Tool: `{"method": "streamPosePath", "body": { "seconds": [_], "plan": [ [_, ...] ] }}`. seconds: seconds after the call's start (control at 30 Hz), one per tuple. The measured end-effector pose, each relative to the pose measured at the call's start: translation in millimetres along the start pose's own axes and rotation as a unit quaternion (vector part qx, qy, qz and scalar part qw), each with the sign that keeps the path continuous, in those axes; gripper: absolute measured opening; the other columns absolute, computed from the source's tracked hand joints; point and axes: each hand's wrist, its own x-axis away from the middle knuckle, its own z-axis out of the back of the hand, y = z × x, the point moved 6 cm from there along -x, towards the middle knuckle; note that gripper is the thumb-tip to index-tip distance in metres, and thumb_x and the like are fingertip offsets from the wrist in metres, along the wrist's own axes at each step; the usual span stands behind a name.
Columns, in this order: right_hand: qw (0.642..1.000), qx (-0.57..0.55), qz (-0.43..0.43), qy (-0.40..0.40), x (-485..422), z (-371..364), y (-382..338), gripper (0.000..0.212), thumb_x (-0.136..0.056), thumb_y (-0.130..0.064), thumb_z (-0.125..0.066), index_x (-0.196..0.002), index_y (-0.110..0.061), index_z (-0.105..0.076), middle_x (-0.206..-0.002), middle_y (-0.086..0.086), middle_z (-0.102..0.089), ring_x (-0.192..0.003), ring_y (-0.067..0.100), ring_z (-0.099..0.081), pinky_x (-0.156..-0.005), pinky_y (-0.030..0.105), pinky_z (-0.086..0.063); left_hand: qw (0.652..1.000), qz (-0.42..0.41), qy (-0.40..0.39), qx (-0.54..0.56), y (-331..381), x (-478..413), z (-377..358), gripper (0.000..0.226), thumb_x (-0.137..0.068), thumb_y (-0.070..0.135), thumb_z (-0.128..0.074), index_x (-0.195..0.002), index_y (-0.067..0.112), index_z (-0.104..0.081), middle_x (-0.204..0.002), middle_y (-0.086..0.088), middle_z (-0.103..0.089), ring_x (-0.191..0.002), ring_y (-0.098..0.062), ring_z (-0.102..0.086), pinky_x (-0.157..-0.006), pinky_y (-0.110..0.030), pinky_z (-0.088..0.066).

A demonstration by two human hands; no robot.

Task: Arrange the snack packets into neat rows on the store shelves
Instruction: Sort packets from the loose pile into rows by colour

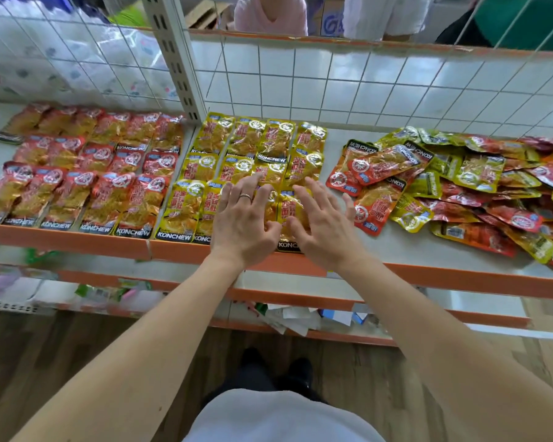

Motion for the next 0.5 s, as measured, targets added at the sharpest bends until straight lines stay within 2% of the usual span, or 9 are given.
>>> {"method": "streamPosePath", "body": {
  "seconds": [0.1, 0.2, 0.33, 0.5],
  "plan": [
    [1.000, 0.017, -0.004, 0.005, -21.0, 3.9, -4.9, 0.060, -0.102, -0.053, -0.027, -0.157, -0.029, -0.024, -0.168, -0.004, -0.008, -0.154, 0.015, -0.006, -0.120, 0.052, 0.006, 0.999, 0.002, -0.032, 0.019, -0.7, -3.0, -2.3, 0.066, -0.080, 0.038, -0.040, -0.143, 0.019, -0.040, -0.162, -0.001, -0.030, -0.151, -0.021, -0.020, -0.125, -0.046, -0.001],
    [0.999, 0.038, -0.008, -0.026, -41.0, 4.0, -9.4, 0.054, -0.106, -0.046, -0.026, -0.155, -0.025, -0.029, -0.167, -0.004, -0.011, -0.154, 0.013, -0.005, -0.120, 0.051, 0.007, 0.998, 0.004, -0.057, 0.018, -1.8, -4.1, -5.1, 0.070, -0.082, 0.040, -0.034, -0.149, 0.019, -0.037, -0.163, 0.000, -0.028, -0.152, -0.019, -0.016, -0.125, -0.045, 0.002],
    [0.998, 0.036, -0.003, -0.043, -38.6, -0.3, -11.1, 0.052, -0.107, -0.043, -0.029, -0.154, -0.021, -0.033, -0.166, -0.002, -0.017, -0.154, 0.015, -0.008, -0.123, 0.048, -0.003, 0.998, 0.001, -0.060, 0.019, -1.3, -3.6, -4.7, 0.071, -0.083, 0.041, -0.031, -0.150, 0.020, -0.036, -0.163, 0.000, -0.026, -0.151, -0.019, -0.015, -0.125, -0.044, 0.004],
    [0.999, 0.032, 0.001, -0.016, -27.4, 2.6, -12.1, 0.056, -0.106, -0.043, -0.033, -0.158, -0.025, -0.023, -0.167, -0.006, -0.008, -0.154, 0.014, 0.002, -0.124, 0.047, 0.000, 0.998, -0.013, -0.047, 0.036, -2.4, -0.8, -3.3, 0.071, -0.083, 0.043, -0.025, -0.149, 0.019, -0.036, -0.165, 0.001, -0.021, -0.153, -0.018, -0.011, -0.125, -0.045, 0.003]
  ]
}}
